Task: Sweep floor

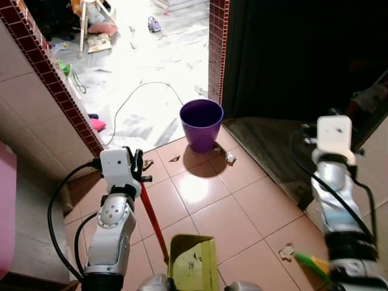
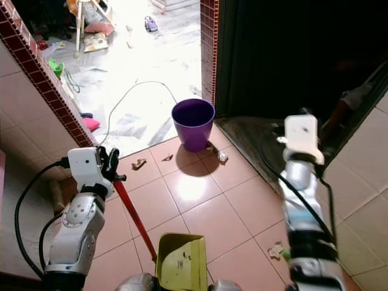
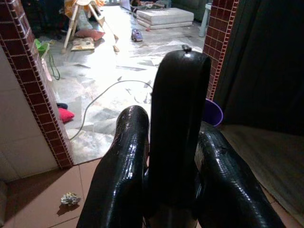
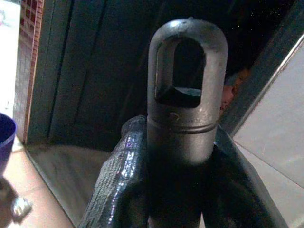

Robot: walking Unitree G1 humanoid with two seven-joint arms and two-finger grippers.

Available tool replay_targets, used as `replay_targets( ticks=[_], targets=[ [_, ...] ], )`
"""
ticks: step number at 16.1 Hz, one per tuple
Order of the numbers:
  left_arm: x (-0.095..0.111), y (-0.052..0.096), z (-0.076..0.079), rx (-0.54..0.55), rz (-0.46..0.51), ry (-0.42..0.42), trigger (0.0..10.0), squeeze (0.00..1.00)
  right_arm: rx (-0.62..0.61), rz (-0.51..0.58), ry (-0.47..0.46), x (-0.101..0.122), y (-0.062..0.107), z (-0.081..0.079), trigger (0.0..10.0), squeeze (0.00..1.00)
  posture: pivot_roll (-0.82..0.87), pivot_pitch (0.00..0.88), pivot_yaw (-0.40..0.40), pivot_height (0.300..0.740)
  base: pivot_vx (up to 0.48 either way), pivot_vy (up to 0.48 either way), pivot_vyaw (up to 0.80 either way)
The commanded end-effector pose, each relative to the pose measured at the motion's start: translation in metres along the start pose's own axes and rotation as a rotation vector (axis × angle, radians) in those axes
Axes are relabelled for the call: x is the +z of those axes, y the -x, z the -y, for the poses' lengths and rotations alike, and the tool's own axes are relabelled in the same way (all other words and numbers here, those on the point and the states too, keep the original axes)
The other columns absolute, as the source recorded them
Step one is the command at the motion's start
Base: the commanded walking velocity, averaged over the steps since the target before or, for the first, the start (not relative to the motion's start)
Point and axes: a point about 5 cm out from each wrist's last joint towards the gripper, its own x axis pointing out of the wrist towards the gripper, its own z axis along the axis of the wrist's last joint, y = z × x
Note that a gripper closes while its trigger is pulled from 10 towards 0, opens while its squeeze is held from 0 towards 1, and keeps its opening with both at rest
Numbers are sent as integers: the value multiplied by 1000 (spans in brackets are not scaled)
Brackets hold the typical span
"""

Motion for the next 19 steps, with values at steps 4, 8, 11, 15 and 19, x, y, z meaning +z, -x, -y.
replay_targets(
  ticks=[4,8,11,15,19],
  targets=[
    [8,-4,-2,21,35,-9,10000,0,20,127,-76,36,-13,-24,10000,0,-116,0,60,740,0,0,0],
    [9,-5,0,25,40,-4,10000,0,70,27,-292,43,-16,-50,10000,0,-115,0,53,740,0,0,0],
    [8,-7,1,31,33,-4,10000,0,56,-24,-383,47,-20,-56,10000,0,-115,0,52,740,0,0,0],
    [6,-12,-5,106,20,-6,10000,0,59,-91,-549,52,-27,-63,10000,0,-113,0,51,740,0,0,0],
    [2,-18,-6,186,3,-31,10000,0,65,-84,-565,56,-28,-64,10000,0,-117,0,49,740,0,0,0]
  ],
)
